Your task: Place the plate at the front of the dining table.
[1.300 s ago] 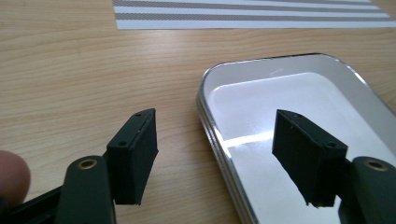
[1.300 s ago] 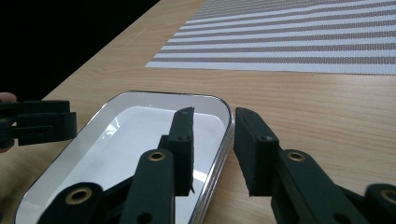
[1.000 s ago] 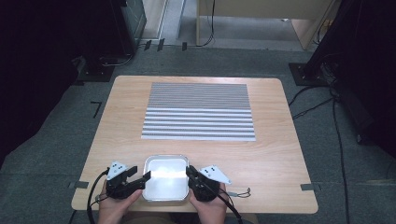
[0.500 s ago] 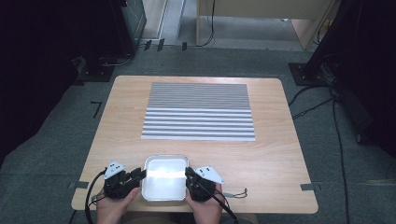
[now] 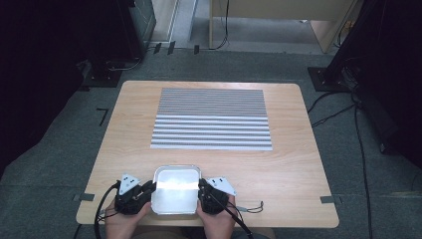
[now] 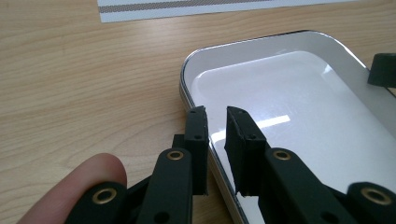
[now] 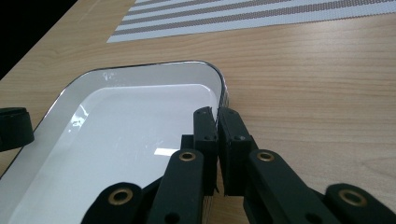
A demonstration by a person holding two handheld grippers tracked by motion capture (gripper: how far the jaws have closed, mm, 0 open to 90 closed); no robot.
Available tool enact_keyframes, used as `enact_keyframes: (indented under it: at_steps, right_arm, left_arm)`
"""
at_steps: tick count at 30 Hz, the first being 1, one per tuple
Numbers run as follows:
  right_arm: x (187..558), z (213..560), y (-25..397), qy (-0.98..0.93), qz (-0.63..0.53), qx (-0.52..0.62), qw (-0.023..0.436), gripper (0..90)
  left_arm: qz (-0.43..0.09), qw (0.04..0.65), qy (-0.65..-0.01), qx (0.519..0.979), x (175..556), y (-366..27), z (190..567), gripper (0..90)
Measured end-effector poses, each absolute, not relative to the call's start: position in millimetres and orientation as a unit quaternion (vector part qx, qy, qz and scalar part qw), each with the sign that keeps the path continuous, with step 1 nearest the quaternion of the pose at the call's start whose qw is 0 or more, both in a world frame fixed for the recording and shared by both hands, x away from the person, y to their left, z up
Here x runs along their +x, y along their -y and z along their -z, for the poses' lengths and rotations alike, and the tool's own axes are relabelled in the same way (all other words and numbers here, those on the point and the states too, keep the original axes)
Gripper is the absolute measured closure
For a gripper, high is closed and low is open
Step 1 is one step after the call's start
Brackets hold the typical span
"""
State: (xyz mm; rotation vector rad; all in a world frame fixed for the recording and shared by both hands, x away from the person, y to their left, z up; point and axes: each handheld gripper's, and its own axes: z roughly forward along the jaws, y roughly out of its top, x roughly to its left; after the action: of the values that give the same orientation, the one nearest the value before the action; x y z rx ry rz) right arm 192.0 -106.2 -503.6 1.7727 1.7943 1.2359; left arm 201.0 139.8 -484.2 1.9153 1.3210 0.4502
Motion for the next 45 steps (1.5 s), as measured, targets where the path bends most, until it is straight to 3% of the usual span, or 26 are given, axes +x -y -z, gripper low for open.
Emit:
enact_keyframes:
  at_steps: [25,34,45]
  right_arm:
    - [183.5,501.2,99.9,-0.576,-0.452,0.651,0.198,90.0]
    - [177.0,496.8,107.0,-0.553,-0.466,0.66,0.204,90.0]
    - [170.6,498.6,111.8,-0.546,-0.459,0.661,0.233,90.0]
  left_arm:
    - [-0.195,0.347,-0.5,0.769,204.1,-129.0,495.1,76.7]
    - [-0.206,0.367,-0.487,0.765,198.2,-120.5,487.4,68.7]
    - [-0.178,0.346,-0.479,0.787,197.2,-109.9,494.2,67.6]
